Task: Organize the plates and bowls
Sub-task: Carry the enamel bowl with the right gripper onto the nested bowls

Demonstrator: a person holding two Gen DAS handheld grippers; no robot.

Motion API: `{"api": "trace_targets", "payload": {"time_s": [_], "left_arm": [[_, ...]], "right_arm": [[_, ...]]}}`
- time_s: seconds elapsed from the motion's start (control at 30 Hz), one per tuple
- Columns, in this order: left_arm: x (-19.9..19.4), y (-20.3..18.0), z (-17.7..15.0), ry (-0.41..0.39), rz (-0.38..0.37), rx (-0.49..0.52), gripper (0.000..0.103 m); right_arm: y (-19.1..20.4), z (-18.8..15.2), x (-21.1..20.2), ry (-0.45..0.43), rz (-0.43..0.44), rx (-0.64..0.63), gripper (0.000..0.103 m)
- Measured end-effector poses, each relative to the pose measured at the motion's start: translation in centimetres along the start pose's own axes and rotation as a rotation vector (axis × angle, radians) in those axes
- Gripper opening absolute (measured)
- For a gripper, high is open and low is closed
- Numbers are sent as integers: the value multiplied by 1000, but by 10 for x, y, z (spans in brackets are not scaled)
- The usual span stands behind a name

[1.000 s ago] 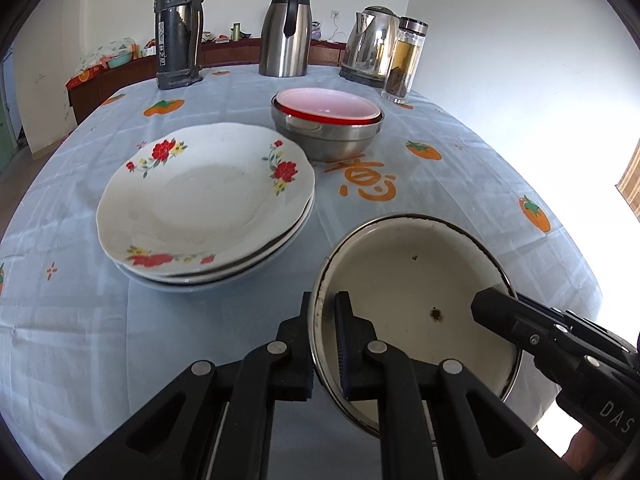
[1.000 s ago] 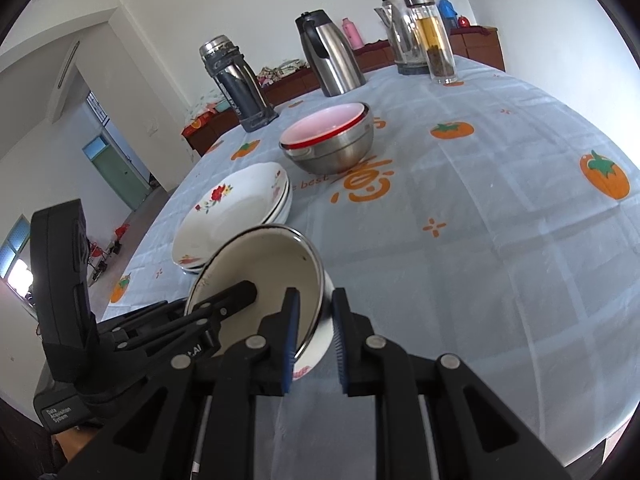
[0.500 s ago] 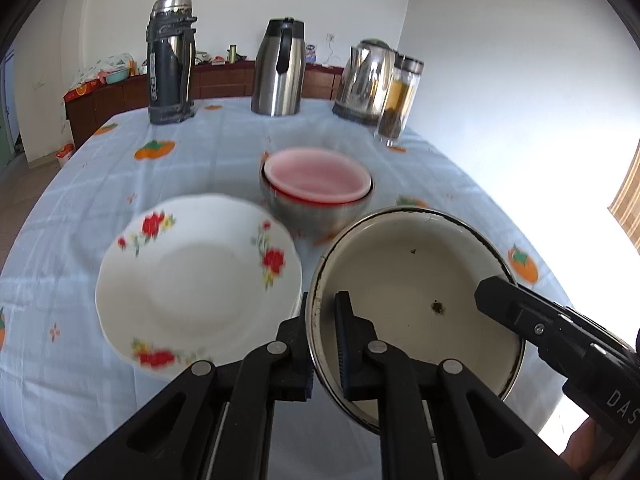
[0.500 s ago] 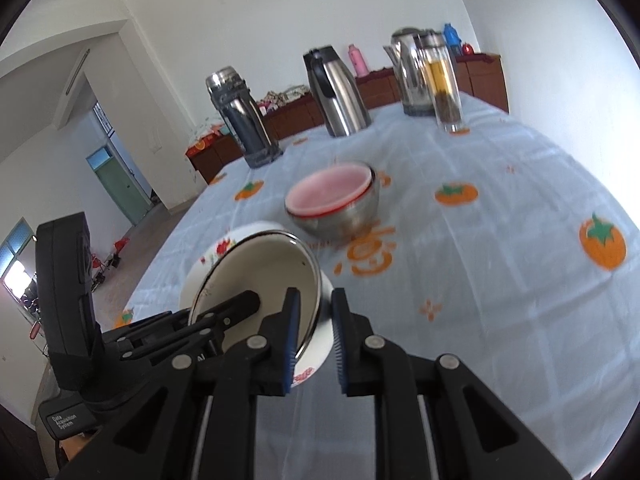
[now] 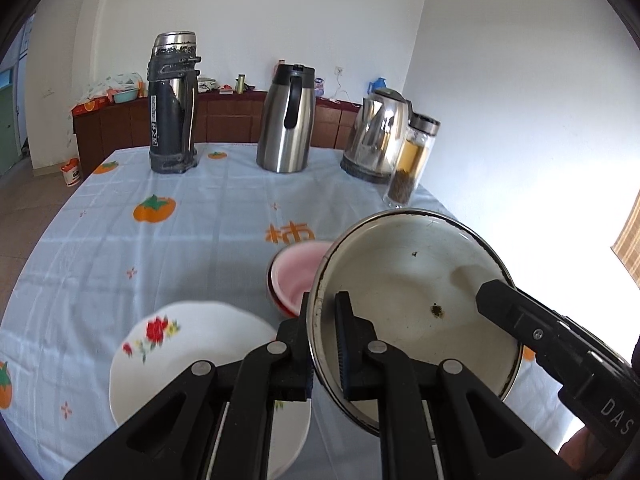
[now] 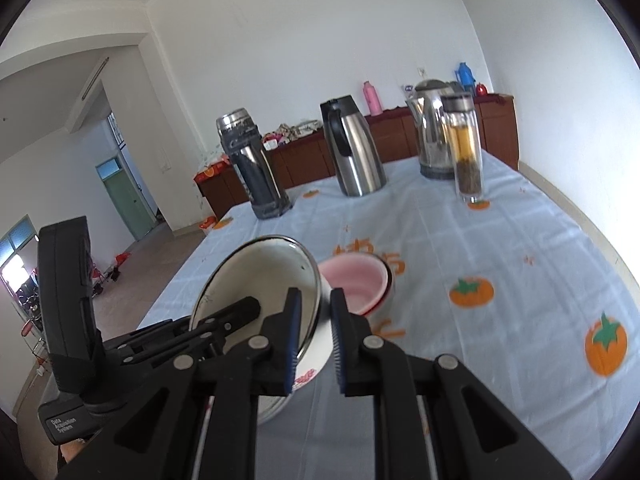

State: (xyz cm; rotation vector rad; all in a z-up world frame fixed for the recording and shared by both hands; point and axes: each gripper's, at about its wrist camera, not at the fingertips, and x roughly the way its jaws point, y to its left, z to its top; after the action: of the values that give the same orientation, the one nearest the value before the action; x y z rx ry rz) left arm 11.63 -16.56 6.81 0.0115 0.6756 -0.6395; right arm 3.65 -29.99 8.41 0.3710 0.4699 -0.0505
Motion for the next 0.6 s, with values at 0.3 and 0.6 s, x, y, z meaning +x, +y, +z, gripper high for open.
{"api": "trace_targets", "payload": {"time_s": [0.3, 0.6], "left_arm": [[37, 8, 31, 2, 16, -40, 11], [82, 14, 36, 71, 28, -81, 12]], "right_arm": [[-14, 23, 35, -2, -7, 15, 14], [-39, 27, 76, 52, -14, 81, 14]]}}
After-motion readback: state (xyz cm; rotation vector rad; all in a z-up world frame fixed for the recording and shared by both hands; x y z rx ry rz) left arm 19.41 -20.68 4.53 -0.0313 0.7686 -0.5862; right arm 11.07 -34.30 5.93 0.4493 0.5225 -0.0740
